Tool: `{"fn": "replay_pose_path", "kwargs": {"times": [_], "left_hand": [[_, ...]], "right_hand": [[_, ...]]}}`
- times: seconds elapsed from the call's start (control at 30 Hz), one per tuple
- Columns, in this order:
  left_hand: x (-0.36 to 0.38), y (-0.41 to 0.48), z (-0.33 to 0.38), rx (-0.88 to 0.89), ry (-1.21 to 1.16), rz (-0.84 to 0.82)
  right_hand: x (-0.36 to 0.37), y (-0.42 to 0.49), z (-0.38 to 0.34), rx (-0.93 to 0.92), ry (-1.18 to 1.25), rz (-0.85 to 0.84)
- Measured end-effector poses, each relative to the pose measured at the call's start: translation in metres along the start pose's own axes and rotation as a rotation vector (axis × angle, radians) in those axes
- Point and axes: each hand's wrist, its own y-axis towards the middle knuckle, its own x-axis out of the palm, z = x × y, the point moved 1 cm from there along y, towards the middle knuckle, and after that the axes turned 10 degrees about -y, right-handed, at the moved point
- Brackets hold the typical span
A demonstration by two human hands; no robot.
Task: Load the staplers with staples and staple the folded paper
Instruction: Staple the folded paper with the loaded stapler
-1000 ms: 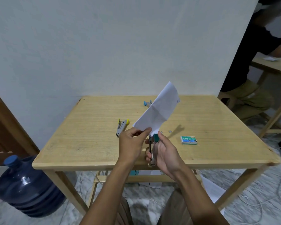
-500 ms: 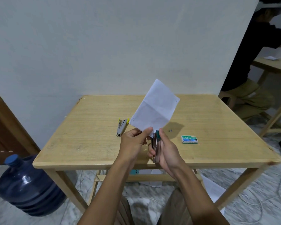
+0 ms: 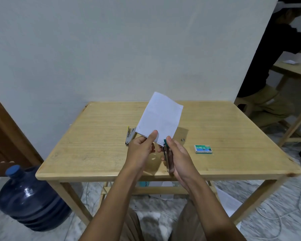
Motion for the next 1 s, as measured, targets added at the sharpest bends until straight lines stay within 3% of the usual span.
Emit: {"fn": "replay_pose_path", "kwargs": {"times": [0.67, 0.87, 1.0], "left_hand": [[-0.005, 0.014, -0.002, 0.028, 0.104, 0.018], [-0.007, 0.015, 0.005, 0.044, 0.084, 0.044], [-0.009, 0.017, 0.015, 0.067, 0.045, 0.051]], "right_hand": [[-0.001, 0.005, -0.003, -0.065, -0.037, 0.076], [-0.005, 0.001, -0.007, 0.079, -0.106, 0.013], [-0.025, -0.003, -0.017, 0.066, -0.15, 0.136]]}}
